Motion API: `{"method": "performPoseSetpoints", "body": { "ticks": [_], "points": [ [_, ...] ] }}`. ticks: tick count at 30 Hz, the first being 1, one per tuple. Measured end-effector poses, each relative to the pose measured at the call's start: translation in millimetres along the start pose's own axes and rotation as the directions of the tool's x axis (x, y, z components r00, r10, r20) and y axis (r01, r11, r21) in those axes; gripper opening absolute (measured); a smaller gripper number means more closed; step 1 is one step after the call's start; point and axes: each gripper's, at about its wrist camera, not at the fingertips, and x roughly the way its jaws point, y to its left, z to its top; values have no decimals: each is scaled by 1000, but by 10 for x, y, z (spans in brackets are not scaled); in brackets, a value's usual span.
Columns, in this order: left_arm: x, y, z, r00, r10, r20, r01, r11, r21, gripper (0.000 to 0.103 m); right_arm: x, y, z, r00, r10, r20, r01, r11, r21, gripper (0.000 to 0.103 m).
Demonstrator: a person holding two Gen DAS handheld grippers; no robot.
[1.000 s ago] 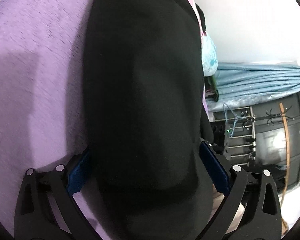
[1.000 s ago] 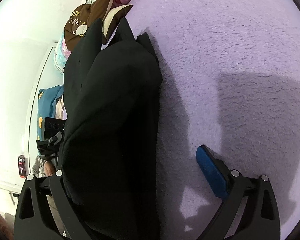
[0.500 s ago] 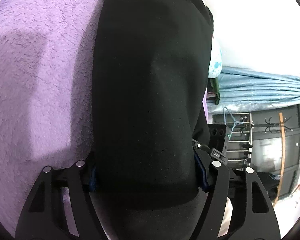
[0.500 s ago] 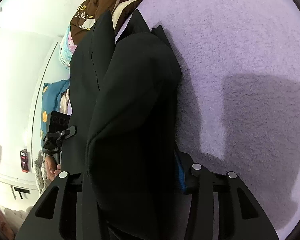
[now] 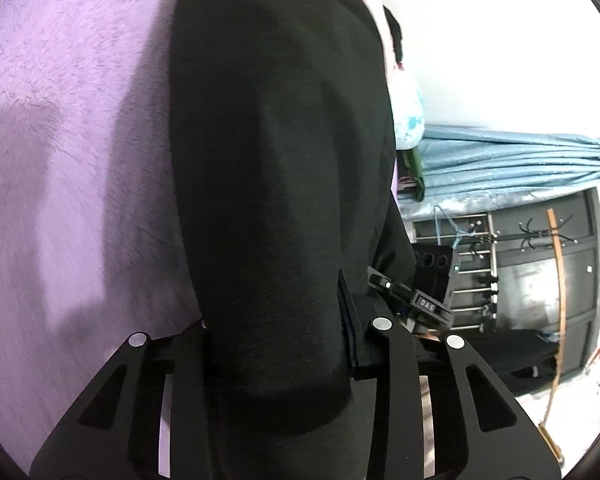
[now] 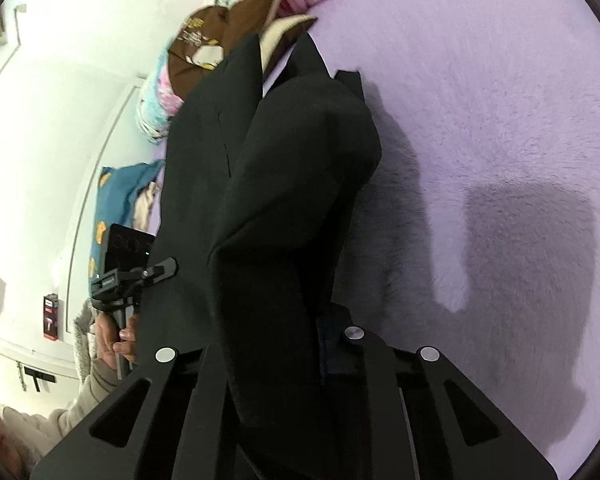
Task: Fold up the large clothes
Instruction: 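Grasp the folded black jacket bundle with the left tool while the right tool grasps it too, then lift the jacket bundle with both tools and carry it toward the clothes pile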
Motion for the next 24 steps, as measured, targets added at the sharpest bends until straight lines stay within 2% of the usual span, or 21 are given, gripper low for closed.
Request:
{"method": "performPoseSetpoints", "body": {
  "ticks": [6, 11, 18, 21, 24],
  "points": [
    [-164, -334, -271, 1000, -21, -7, 21, 1000, 3, 30, -376, 318, -300, 999, 41, 34, -41, 999, 9, 12],
    [-400, -704, -715, 1000, -31, 0, 31, 999, 23, 30, -743, 692, -806, 995, 78, 59, -78, 997, -3, 12],
    [-730, -1207, -1550, 999, -2, -37, 3, 999, 39, 30, -1216, 1238, -1694, 989, 127, 72, -127, 992, -1, 12],
    [-980, -1464, -1957, 1000, 6, -27, -5, 999, 44, 30, -1400, 1483, -2060, 986, 146, 79, -145, 989, -13, 12],
    [-1198, -1615, -2334, 1000, -15, -2, 15, 999, 37, 30, -1593, 1703, -2364, 981, 168, 92, -166, 986, -33, 12]
  ]
}}
